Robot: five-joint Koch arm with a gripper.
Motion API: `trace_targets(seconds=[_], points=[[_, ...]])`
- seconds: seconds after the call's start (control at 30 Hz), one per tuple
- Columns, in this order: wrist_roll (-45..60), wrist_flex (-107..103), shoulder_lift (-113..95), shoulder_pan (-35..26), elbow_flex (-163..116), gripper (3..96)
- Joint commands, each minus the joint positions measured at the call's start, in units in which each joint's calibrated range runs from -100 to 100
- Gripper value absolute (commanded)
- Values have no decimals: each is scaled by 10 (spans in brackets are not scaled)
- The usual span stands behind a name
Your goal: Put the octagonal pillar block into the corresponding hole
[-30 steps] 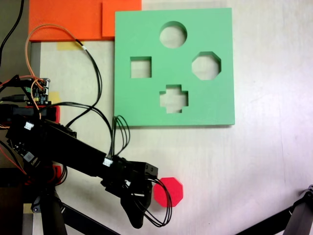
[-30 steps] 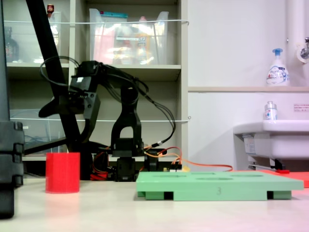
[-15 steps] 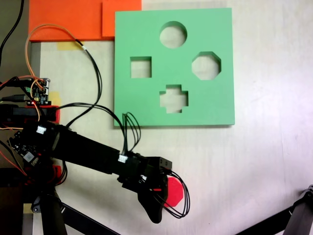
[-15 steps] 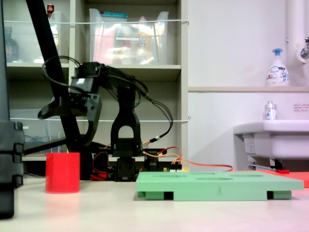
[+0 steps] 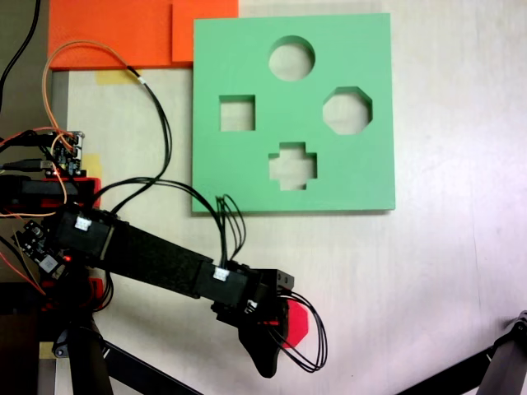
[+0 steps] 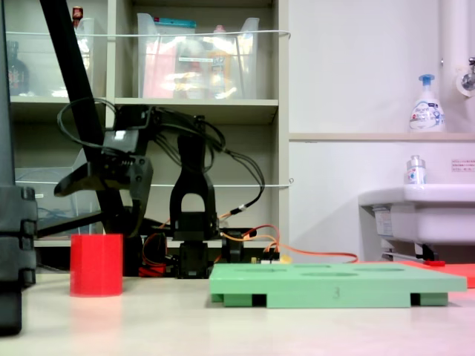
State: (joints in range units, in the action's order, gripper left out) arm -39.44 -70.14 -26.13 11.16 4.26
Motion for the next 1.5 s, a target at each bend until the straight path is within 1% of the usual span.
trace_targets(seconds=[0.03,0.53,1.43,1.47,1.5], points=[[6,38,10,2,22,890],[19,69,76,3,-17,890],[23,107,92,2,-69,889],[23,106,94,2,-69,885],[23,106,92,2,-69,829]])
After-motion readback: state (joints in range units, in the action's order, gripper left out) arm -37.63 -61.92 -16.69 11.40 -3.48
